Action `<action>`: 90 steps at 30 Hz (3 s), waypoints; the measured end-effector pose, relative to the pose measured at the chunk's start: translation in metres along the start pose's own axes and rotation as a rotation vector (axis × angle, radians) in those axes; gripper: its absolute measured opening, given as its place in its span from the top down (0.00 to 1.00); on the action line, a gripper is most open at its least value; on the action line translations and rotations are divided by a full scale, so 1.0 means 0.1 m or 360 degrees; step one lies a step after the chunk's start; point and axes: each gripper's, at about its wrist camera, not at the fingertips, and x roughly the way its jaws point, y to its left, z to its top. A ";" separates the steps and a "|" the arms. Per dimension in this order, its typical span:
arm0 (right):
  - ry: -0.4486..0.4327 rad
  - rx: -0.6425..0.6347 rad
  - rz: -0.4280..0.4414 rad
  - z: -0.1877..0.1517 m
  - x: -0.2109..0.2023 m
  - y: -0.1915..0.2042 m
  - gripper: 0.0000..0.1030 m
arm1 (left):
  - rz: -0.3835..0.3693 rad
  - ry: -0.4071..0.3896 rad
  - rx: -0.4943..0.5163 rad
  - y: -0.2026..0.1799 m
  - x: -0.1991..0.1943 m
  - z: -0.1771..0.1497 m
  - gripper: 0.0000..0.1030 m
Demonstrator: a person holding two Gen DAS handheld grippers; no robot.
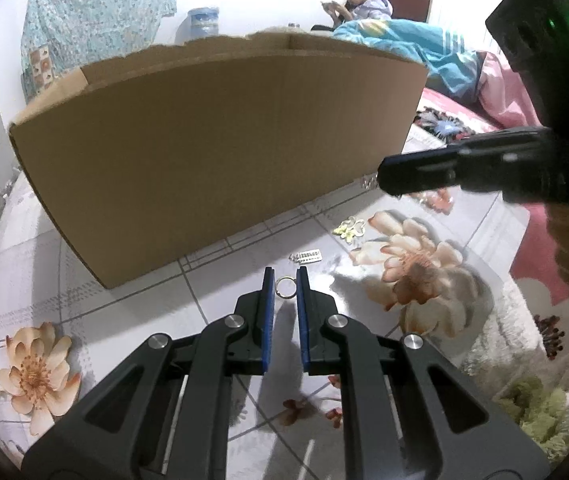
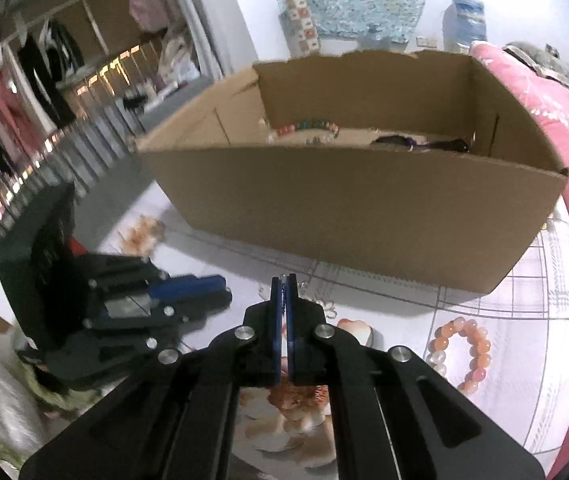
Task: Organize jewelry
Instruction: 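Carry the gold ring and silver chain into the box with both grippers and release, then withdraw both grippers from the box back to the remaining charms, then close the left gripper on the small silver rectangular charm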
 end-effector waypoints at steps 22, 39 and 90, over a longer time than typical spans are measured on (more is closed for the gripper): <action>-0.0179 0.0089 0.0104 1.16 -0.25 -0.36 0.98 | -0.0060 -0.0238 -0.0165 0.32 -0.38 1.28 0.91; 0.0240 0.0174 -0.0038 1.36 0.58 -0.85 0.95 | -0.0119 0.0256 -0.0371 0.62 0.71 1.56 0.74; -0.0052 0.0348 -0.0135 -0.35 0.13 -0.27 0.63 | 0.0021 0.0162 -0.0047 -0.11 0.39 0.19 0.76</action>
